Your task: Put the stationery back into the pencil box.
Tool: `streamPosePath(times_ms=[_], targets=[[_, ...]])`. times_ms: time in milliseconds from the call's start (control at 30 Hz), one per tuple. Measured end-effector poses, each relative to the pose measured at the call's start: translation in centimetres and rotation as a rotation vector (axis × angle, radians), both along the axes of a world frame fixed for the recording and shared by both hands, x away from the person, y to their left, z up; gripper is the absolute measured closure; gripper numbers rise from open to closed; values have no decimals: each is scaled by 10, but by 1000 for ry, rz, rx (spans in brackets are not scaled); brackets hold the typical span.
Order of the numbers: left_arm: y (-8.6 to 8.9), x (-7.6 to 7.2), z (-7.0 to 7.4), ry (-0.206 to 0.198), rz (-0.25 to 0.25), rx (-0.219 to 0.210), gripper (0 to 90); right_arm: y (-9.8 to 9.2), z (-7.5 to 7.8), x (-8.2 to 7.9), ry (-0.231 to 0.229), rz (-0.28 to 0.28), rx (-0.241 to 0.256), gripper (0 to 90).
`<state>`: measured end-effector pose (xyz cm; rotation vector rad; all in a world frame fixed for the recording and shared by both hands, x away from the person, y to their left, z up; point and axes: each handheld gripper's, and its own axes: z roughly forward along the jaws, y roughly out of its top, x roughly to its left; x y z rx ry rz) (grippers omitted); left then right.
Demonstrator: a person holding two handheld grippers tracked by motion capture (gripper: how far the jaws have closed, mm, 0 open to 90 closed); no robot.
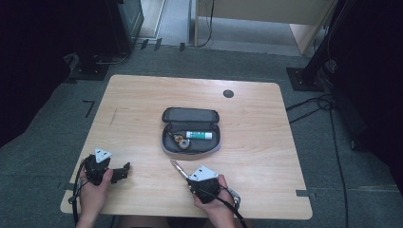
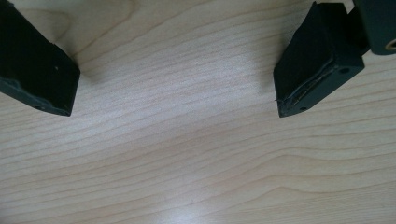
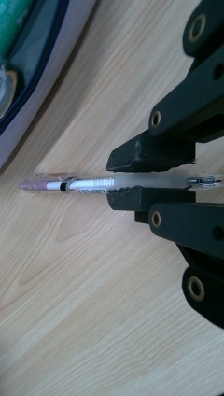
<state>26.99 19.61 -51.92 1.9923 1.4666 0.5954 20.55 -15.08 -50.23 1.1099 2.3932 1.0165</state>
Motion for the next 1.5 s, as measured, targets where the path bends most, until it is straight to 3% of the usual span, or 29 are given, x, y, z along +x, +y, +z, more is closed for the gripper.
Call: streamPosePath(times_ms=[233, 300, 400, 433, 500, 533, 733, 900, 1000, 1100, 1233, 1400, 1500], targets=[[0, 0, 0, 0, 0, 0, 7, -4, -12, -2, 12, -26, 19, 748], [0, 0, 0, 0, 0, 0, 6, -5, -14, -5, -6, -30, 34, 732], [0, 0, 0, 0, 0, 0, 6, -8, -16, -6, 6, -50, 72, 695], [0, 0, 0, 0, 0, 0, 6, -9, -16, -7, 8, -55, 82, 698], [0, 0, 0, 0, 0, 0, 7, -9, -16, -9, -10, -63, 63, 800], [0, 0, 0, 0, 0, 0, 7, -10, -16, -9, -19, -57, 52, 804], [0, 0, 0, 0, 0, 0, 7, -20, -14, -5, 33, -4, 88, 812], [0, 0, 0, 0, 0, 0, 6, -30, -6, -9, 20, 55, 96, 814], [0, 0, 0, 0, 0, 0, 6, -38, 3, -8, 5, 56, 94, 814], [0, 0, 0, 1, -1, 0, 6, -45, 14, -3, -3, 48, 120, 814], [0, 0, 0, 0, -1, -1, 6, -47, 31, 8, -42, 65, 74, 814], [0, 0, 0, 0, -1, -1, 6, -46, 47, 36, -57, 71, 73, 813], [0, 0, 0, 0, 0, -1, 6, -43, 52, 56, -58, 85, 39, 813]])
